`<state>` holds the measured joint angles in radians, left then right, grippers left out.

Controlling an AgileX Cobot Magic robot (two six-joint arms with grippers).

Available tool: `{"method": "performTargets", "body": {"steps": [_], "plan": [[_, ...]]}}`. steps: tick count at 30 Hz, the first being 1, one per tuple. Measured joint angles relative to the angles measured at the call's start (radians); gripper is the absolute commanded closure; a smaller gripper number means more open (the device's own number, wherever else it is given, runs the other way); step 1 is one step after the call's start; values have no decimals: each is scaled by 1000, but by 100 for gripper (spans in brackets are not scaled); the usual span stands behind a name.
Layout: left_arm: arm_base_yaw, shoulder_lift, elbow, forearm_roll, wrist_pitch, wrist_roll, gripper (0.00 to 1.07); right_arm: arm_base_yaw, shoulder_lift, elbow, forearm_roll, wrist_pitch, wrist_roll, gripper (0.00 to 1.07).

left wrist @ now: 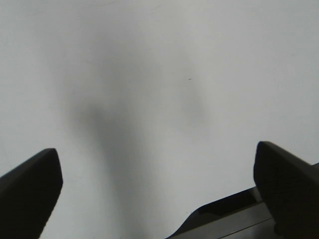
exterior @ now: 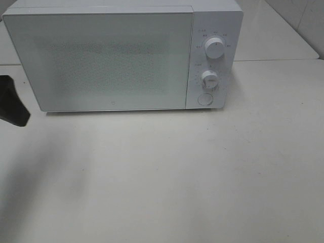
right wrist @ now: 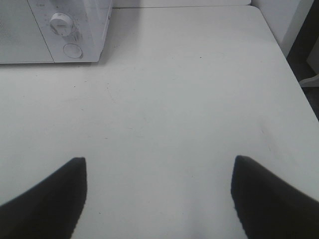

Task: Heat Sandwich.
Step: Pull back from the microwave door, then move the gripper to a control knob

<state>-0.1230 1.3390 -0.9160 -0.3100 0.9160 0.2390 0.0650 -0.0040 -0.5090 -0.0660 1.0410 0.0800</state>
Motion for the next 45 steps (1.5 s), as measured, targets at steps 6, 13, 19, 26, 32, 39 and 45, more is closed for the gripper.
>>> {"method": "performTargets", "body": {"steps": [6,13,19,26,32,39,45], "plan": [[126,-110,5,62,68,-61,5,0,0,0,0,0,0,31],[139,-254,77,175,82,-156,5,0,0,0,0,0,0,31],[139,-466,186,229,90,-185,5,0,0,0,0,0,0,31],[139,-683,265,233,91,-177,5,0,0,0,0,0,0,31],[139,-896,326,244,100,-177,5,0,0,0,0,0,0,31],[139,-1020,327,257,147,-172,5,0,0,0,0,0,0,31],[139,-1094,381,257,144,-170,5,0,0,0,0,0,0,31]]}}
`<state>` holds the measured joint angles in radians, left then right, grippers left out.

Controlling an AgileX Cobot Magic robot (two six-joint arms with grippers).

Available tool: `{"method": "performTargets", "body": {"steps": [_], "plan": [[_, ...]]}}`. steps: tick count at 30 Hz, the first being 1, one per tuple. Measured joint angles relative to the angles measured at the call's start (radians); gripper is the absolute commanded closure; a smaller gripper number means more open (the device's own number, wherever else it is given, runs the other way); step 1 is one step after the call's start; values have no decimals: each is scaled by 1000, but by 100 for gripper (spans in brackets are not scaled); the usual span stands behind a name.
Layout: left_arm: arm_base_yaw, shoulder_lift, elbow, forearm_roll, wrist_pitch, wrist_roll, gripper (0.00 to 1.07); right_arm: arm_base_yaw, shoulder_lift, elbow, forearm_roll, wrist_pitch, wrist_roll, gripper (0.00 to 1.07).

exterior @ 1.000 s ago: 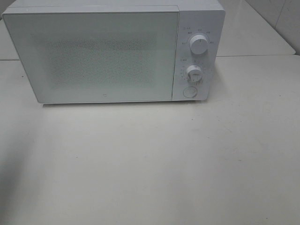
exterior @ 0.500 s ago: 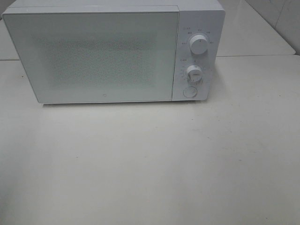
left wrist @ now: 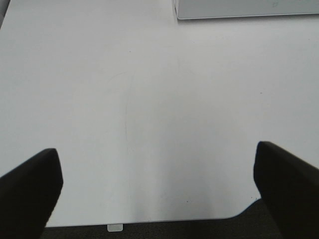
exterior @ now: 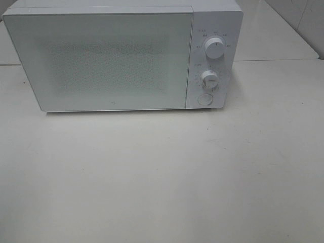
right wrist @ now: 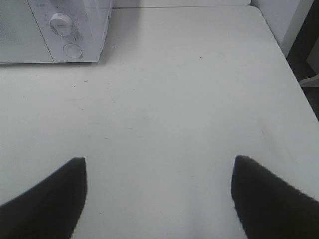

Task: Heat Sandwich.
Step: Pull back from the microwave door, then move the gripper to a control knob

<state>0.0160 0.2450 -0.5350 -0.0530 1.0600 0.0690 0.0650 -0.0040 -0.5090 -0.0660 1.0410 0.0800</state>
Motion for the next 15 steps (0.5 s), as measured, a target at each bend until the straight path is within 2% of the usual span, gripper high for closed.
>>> {"method": "performTargets", "body": {"steps": [4,15], "plan": [[0,-59,36,0,-2,0,5,0,0,0,0,0,0,31],[0,-225,37,0,-7,-3,5,0,0,0,0,0,0,31]]}}
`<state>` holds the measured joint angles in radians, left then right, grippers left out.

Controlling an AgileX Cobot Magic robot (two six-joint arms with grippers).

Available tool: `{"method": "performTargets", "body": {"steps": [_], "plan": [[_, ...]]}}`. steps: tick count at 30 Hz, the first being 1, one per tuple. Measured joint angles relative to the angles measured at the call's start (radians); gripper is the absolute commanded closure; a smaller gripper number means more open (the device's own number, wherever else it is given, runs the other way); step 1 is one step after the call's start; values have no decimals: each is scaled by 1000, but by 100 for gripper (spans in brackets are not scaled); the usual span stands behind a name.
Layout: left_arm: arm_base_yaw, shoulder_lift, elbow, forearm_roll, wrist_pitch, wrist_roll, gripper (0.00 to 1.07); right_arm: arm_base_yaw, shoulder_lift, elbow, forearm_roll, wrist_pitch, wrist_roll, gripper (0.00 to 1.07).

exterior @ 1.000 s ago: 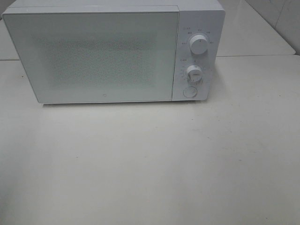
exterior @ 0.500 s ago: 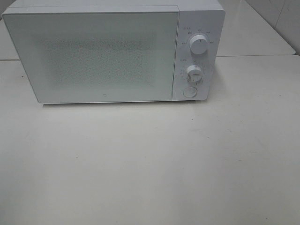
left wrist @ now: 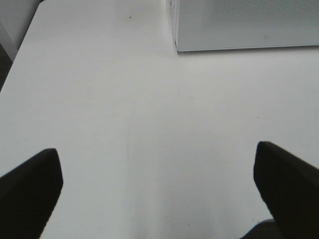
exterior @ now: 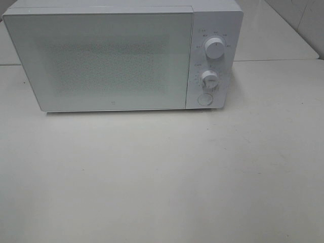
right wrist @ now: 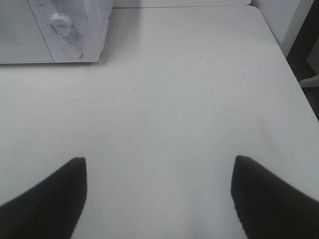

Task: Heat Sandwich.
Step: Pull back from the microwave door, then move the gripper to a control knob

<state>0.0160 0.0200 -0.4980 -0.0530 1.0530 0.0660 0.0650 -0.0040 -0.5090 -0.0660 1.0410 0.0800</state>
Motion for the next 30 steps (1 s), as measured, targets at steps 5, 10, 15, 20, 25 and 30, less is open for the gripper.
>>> {"method": "performTargets", "body": {"steps": [5,10,15,20,25,30], "plan": [[0,-24,0,0,-1,0,5,0,0,0,0,0,0,31],[0,-24,0,0,-1,0,5,0,0,0,0,0,0,31],[0,-24,0,0,-1,0,5,0,0,0,0,0,0,31],[0,-24,0,0,-1,0,5,0,0,0,0,0,0,31],[0,-24,0,0,-1,0,5,0,0,0,0,0,0,31],[0,-24,0,0,-1,0,5,0,0,0,0,0,0,31]]}}
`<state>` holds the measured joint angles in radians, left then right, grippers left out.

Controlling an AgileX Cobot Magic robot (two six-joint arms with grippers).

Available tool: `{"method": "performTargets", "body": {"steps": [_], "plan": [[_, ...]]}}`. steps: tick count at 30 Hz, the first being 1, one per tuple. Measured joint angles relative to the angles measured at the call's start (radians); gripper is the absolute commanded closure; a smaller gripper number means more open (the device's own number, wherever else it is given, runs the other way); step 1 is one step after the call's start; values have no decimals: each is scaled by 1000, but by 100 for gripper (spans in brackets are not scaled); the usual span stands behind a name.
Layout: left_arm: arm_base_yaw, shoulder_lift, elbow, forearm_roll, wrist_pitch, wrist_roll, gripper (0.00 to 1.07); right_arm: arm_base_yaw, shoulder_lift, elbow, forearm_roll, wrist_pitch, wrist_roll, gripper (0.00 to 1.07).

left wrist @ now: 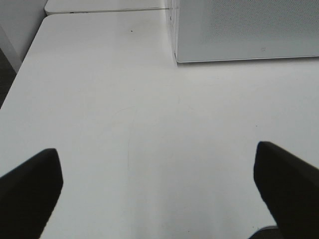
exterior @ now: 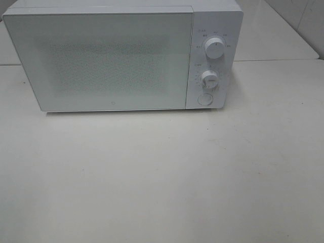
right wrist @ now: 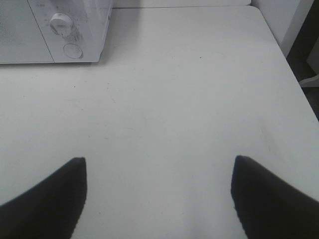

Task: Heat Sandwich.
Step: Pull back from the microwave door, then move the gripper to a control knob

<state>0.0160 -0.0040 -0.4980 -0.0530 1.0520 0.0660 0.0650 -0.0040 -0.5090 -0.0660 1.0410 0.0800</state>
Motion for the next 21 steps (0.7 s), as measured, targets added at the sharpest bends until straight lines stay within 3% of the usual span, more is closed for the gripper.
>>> {"method": "performTargets", "body": {"steps": [21], "plan": [[0,0,0,-1,0,0,5,0,0,0,0,0,0,31]]}}
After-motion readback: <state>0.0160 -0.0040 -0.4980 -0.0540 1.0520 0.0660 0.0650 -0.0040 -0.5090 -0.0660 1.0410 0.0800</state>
